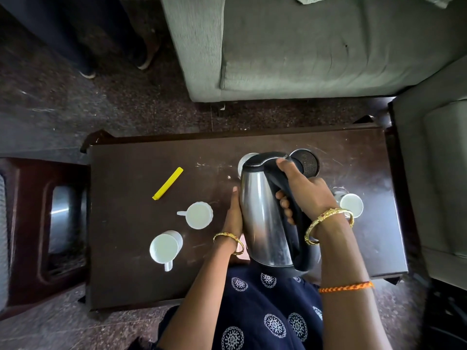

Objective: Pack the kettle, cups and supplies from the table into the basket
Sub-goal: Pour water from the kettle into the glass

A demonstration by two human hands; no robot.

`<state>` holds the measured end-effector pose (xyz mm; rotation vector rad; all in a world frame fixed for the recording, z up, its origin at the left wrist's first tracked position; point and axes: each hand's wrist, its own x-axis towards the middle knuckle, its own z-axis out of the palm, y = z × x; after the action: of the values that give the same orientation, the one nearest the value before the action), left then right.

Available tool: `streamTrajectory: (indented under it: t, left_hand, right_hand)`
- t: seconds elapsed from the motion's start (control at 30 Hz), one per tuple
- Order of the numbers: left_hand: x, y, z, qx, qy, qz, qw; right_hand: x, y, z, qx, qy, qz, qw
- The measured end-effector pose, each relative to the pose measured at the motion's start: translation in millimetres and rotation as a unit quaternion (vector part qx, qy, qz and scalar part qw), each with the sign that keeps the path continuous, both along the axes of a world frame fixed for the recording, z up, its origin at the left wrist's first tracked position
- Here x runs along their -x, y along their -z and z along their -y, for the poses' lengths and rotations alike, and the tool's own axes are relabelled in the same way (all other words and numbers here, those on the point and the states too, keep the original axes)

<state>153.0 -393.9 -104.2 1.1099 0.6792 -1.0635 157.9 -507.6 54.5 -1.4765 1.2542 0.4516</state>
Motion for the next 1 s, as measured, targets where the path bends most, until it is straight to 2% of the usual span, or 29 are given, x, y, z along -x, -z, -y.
streamTrajectory:
  t: [0.23,0.53,0.83,1.0]
  left_hand:
    - [-0.2,2.4,1.7,-0.034,0.0,0.034,0.999]
    - [3.9,8.0,7.7,-0.056,0.016,0.036,0.998]
    - [13.0,-7.6,6.2,-0.142,0.036,0.061,0.987]
    - [8.7,-17.2,6.3,-0.157,0.062,0.067,0.983]
  right_hand:
    - [-9.7,-0.8,1.7,0.011,-0.015,0.009,1.0]
    - [-14.3,-0.4,8.8,0.032,-0.013,0.01,0.999]
    - [-10.0,0.1,13.8,0.099,-0.006,0.009,0.995]
    - [-9.8,3.7,16.9,0.136,0.008,0.017,0.991]
